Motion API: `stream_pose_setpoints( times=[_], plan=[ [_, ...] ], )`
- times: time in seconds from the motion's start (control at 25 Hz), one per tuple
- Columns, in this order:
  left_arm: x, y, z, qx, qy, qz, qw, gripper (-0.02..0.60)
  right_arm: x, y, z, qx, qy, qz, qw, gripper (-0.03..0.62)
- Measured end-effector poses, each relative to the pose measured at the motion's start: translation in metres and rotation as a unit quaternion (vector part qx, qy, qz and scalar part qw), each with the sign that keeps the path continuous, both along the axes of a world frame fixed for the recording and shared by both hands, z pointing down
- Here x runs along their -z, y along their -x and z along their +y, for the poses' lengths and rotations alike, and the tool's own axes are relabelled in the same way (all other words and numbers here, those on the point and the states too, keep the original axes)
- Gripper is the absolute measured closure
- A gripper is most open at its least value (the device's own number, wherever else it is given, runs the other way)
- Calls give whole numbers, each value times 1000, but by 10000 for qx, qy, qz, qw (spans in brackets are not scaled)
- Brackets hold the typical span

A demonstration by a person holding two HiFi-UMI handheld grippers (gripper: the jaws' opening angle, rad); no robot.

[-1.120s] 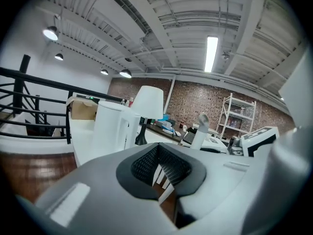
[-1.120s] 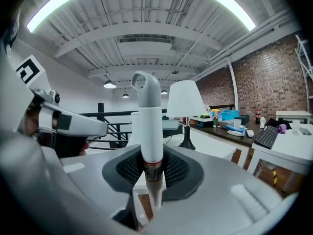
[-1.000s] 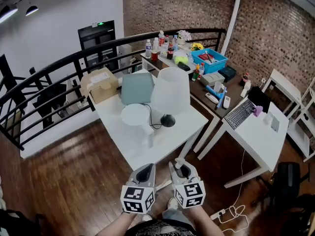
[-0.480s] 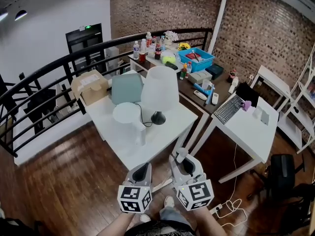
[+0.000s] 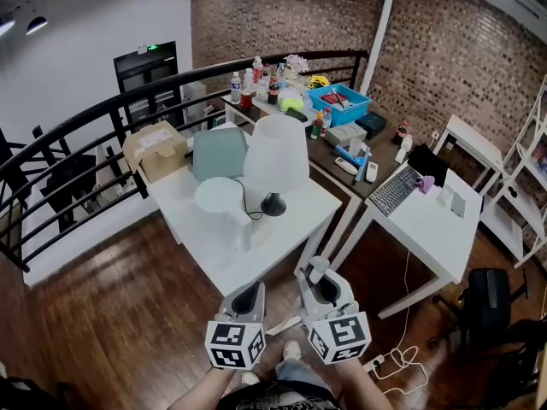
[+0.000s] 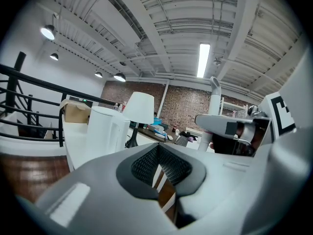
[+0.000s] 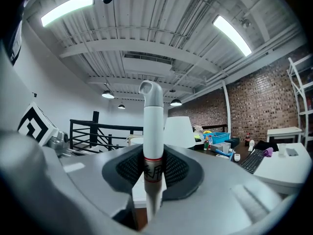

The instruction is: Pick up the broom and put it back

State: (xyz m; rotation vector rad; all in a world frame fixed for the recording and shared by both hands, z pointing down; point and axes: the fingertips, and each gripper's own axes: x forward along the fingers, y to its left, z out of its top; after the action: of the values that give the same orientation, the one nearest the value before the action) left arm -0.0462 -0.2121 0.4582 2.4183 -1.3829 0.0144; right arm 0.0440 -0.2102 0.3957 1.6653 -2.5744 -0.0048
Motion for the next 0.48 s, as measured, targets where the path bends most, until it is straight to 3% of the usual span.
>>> stream_pose_setpoints(
  times=[0.48],
  plan=[
    [-9,2,-9,203,149,-84,9996,578,-55,-1,-22,180,390,70,9991,513]
  ],
)
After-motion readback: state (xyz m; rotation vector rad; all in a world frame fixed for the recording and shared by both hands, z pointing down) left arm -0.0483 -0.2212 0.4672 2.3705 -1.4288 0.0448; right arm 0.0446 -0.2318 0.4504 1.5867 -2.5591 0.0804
